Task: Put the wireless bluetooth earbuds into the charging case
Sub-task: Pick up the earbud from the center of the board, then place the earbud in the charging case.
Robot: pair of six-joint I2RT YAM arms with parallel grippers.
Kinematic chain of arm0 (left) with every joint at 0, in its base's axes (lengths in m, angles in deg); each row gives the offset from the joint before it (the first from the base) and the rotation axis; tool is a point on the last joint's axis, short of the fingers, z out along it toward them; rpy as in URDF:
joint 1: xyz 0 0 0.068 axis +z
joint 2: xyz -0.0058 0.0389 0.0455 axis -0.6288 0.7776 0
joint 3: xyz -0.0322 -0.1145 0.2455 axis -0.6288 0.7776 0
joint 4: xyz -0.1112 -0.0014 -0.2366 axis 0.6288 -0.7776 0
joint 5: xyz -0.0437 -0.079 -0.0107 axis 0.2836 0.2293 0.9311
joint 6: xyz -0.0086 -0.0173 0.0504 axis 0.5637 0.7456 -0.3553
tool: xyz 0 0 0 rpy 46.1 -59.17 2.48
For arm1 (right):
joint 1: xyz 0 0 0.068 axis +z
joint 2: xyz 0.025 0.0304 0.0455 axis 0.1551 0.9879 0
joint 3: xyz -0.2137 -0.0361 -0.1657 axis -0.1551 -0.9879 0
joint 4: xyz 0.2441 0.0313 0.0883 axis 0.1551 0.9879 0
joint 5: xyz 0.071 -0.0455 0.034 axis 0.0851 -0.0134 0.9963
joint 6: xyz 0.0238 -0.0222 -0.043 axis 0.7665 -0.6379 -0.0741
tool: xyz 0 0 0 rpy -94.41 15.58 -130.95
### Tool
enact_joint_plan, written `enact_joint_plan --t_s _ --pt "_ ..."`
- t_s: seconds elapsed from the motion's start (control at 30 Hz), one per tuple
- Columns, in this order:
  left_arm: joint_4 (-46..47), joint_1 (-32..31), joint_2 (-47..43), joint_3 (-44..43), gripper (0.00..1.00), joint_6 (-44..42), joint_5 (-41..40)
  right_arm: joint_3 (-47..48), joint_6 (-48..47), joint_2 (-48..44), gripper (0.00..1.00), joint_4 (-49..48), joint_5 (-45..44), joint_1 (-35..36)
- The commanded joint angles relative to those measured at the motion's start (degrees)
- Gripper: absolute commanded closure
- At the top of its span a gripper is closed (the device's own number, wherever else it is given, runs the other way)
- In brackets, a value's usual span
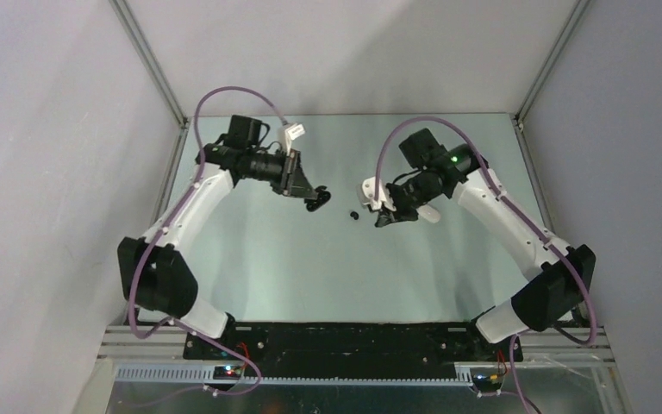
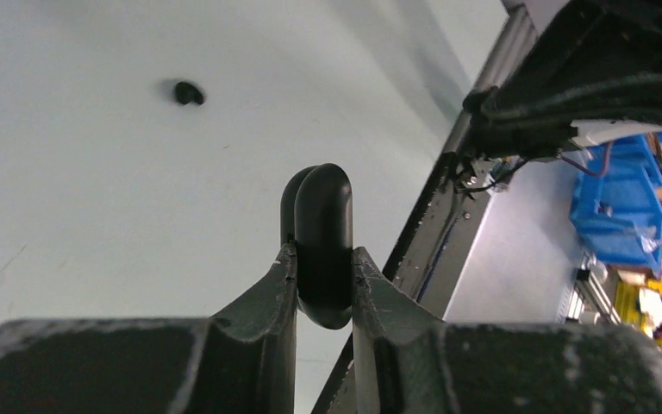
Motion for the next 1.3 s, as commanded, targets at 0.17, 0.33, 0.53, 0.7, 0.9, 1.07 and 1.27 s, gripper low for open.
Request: enact_joint_plan --t_s 0.17,0.33,0.53,0.7,0.9,1.07,1.27 --pt "1.0 -8.7 8.5 -10.6 1.00 -1.3 5.4 16.5 6.2 4.8 0.96 9.8 -0.1 9.5" --pt "0.9 -10.6 11.5 -12.9 1.00 0.0 7.0 17.6 5.0 5.7 0.96 6.6 -9.1 14.2" --pt "1.0 -11.2 12.0 -12.3 1.00 1.7 8.2 20.5 1.5 7.7 0.96 5.4 -13.9 16.5" --pt "1.0 -11.7 12.2 -12.1 1.00 3.3 8.2 23.2 2.1 10.1 0.96 3.5 -15.8 17.5" --pt "1.0 -12.4 12.3 -11.9 1.00 3.6 7.4 26.5 2.4 13.7 0.96 3.5 -17.0 18.0" --pt "1.0 -12.6 12.0 -11.8 1.00 3.6 7.1 26.6 1.9 14.4 0.96 3.2 -17.7 18.4" --pt "1.0 -12.7 11.6 -11.7 1.00 3.4 6.8 26.4 1.5 15.1 0.96 3.2 -18.2 18.4"
